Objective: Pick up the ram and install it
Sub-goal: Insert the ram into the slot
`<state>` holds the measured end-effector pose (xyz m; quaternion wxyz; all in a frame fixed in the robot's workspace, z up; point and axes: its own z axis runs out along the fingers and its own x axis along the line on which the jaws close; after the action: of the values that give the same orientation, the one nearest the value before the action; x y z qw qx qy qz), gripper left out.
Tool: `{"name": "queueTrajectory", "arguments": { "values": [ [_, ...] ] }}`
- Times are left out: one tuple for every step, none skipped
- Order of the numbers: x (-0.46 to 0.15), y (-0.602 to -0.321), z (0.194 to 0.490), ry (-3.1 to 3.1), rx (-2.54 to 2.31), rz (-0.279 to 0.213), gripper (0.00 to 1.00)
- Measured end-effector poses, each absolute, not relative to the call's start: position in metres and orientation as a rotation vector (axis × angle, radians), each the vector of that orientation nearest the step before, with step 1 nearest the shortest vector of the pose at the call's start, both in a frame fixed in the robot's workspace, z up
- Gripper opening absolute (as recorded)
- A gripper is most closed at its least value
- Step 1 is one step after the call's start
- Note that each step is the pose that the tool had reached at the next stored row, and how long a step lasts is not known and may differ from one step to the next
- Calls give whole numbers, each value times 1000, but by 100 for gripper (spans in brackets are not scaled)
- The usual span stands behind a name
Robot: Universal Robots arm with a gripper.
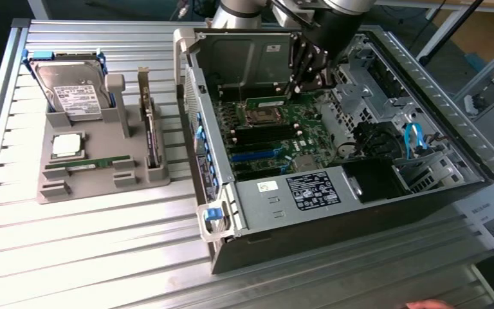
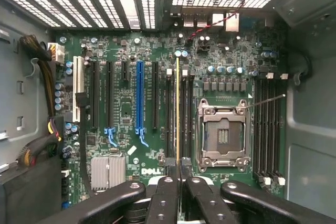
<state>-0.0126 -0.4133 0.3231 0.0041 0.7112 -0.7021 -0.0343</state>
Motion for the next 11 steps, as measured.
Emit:
{"name": "queueTrajectory", "arguments": {
  "values": [
    [-13, -413, 322, -2200, 2229, -107, 12],
    [-13, -413, 320, -2200, 2229, -107, 12],
    [-13, -413, 319, -2200, 2229, -107, 12],
    [-13, -413, 317, -2200, 2229, -107, 12],
    [-13, -413, 315, -2200, 2229, -107, 12],
    [-14, -413, 314, -2200, 2229, -107, 12],
    [-14, -413, 312, -2200, 2229, -107, 12],
    [-14, -413, 311, -2200, 2229, -107, 12],
    [-14, -413, 309, -2200, 2229, -107, 12],
    [-14, -413, 307, -2200, 2229, -107, 12],
    [-14, -413, 306, -2200, 2229, -106, 12]
  ]
}}
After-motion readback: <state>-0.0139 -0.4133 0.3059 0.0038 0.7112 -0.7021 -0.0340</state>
